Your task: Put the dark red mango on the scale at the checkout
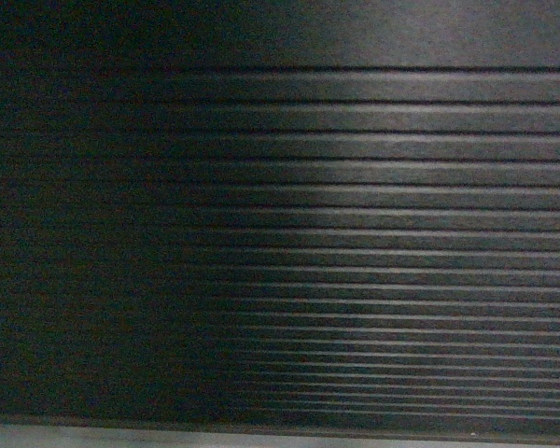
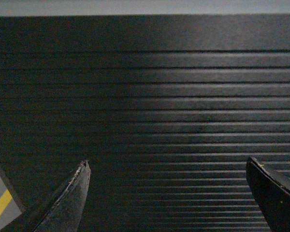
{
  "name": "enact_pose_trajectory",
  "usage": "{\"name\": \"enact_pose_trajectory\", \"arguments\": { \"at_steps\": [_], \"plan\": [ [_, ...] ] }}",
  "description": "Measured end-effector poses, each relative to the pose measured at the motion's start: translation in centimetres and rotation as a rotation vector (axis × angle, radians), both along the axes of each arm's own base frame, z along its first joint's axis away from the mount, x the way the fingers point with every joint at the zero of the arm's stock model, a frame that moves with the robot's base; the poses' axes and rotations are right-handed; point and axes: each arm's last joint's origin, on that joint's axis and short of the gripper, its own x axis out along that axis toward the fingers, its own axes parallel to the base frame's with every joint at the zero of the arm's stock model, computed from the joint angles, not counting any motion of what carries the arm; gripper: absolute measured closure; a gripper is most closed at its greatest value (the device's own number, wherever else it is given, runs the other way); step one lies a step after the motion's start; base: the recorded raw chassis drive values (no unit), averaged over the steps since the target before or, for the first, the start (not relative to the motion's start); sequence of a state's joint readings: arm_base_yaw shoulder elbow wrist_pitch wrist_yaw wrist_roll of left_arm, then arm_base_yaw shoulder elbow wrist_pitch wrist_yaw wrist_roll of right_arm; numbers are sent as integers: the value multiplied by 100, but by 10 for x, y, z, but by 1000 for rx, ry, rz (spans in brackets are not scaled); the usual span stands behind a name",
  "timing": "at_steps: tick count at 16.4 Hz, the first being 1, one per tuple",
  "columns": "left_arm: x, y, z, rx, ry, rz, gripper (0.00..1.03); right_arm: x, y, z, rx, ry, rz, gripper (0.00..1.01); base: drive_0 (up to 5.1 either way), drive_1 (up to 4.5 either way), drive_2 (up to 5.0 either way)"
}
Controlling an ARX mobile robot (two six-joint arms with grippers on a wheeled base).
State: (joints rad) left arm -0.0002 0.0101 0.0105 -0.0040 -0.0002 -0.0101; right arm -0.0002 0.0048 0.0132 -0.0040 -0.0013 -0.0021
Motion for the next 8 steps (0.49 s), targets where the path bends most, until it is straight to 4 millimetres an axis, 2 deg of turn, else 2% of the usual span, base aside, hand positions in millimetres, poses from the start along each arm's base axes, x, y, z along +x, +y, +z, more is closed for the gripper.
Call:
{"name": "enact_pose_trajectory", "arguments": {
  "at_steps": [8],
  "plan": [
    [0,0,0,0,-1,0,5,0,0,0,2,0,-1,3,0,0,0]
  ]
}}
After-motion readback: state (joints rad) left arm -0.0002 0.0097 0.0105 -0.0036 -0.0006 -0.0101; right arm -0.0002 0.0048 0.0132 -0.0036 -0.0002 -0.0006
